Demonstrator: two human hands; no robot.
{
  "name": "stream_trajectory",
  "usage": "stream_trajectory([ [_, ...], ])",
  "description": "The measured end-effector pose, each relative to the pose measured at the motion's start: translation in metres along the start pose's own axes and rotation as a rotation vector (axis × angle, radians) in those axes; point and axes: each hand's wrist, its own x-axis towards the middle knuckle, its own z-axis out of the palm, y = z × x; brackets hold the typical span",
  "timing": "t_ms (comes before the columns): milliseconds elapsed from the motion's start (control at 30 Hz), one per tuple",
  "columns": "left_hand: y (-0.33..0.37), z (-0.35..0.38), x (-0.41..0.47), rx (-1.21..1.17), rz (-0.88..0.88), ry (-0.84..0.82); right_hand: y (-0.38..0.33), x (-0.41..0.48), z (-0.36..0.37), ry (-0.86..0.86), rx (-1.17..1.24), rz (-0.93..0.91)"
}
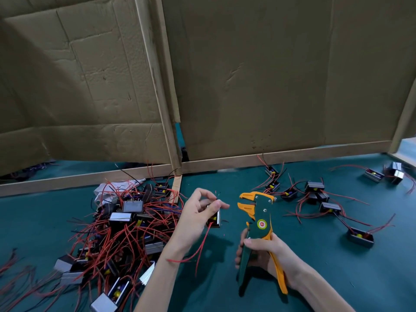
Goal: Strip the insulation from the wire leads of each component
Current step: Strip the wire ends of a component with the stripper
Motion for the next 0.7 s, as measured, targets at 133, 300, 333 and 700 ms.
stream_trajectory([
  [133, -0.0021, 0.0000, -0.0003, -0.101, -0.051, -0.015, 0.0000, 0.0000, 0.0009, -0.025, -0.047, 0.003],
  [300, -0.0030, 0.0004, -0.0006, -0.114, -0.062, -0.040, 0.0004, -0.0005, -0.0004, -0.072, -0.106, 0.032],
  [333, -0.0028, 0.0008, -0.0006, -0.092, -0.057, -0.041, 0.0007, -0.0005, -0.0005, -0.079, -0.113, 0.035],
  [700, -0.0018, -0.0014, -0.0024, -0.030, -0.051, -0.127, -0.0010, -0.0052, 0.0011, -0.105, -0.130, 0.080],
])
